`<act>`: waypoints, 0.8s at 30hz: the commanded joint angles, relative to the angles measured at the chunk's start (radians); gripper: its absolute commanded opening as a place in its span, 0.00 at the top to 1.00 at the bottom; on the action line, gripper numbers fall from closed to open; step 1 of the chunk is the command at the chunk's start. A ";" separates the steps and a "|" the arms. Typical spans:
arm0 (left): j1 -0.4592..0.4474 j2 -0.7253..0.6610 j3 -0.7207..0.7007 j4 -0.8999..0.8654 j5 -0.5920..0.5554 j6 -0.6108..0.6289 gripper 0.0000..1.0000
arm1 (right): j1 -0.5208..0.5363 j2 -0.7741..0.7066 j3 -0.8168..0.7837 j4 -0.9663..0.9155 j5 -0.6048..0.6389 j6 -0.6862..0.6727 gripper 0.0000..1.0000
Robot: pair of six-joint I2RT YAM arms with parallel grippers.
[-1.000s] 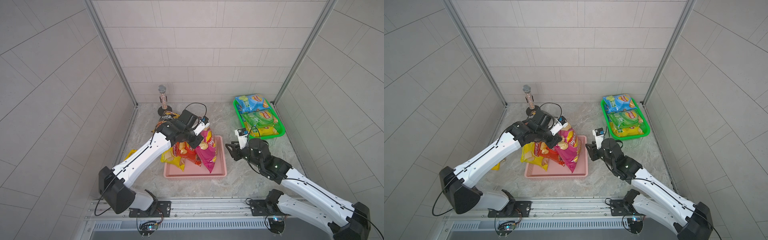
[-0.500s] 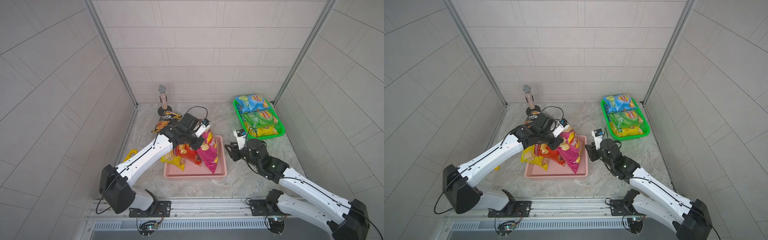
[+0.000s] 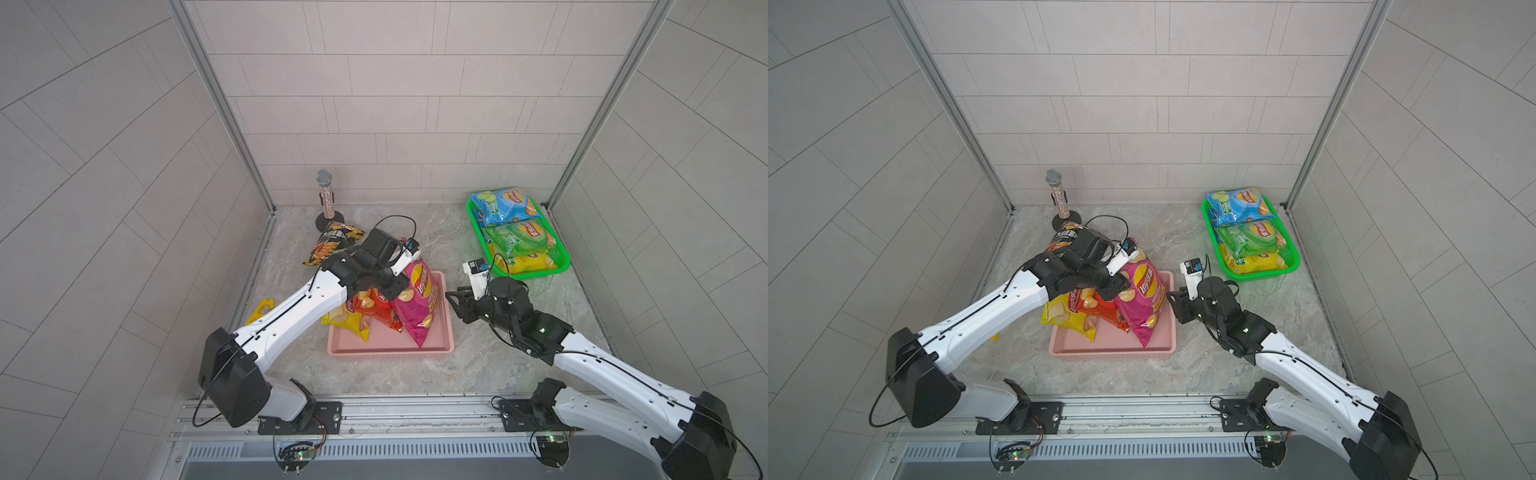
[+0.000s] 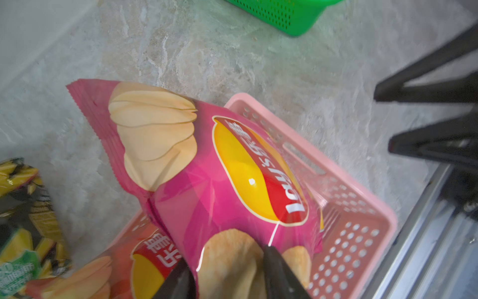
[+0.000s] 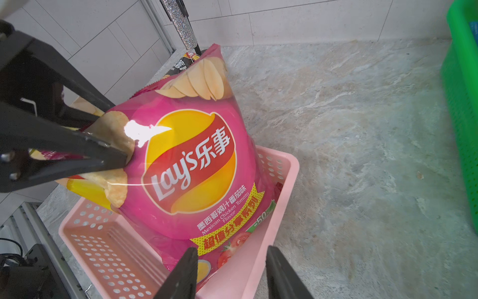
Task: Put the potato chips into the basket
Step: Place the potato chip in the basket.
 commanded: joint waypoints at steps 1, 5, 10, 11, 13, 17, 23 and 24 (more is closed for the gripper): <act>-0.004 -0.079 0.057 -0.096 -0.040 0.026 0.33 | 0.002 0.023 -0.012 0.024 -0.029 0.030 0.52; 0.007 -0.155 0.108 -0.163 -0.073 0.031 0.13 | 0.001 0.045 -0.006 0.040 -0.019 0.029 0.52; 0.127 -0.191 0.191 -0.237 -0.038 0.003 0.03 | -0.003 0.061 0.041 0.043 0.000 0.043 0.50; 0.172 -0.184 0.208 -0.253 -0.017 -0.005 0.03 | -0.005 0.067 0.057 0.038 0.001 0.051 0.50; 0.268 -0.171 0.223 -0.264 0.016 -0.019 0.03 | -0.012 0.080 0.090 0.019 0.001 0.061 0.50; 0.469 -0.125 0.242 -0.278 0.081 -0.048 0.03 | -0.026 0.100 0.139 -0.011 -0.009 0.080 0.50; 0.712 -0.055 0.242 -0.313 0.123 -0.035 0.04 | -0.027 0.116 0.142 -0.031 -0.079 0.081 0.50; 0.747 -0.040 0.239 -0.318 0.130 -0.033 0.04 | -0.027 0.112 0.136 -0.026 -0.089 0.081 0.50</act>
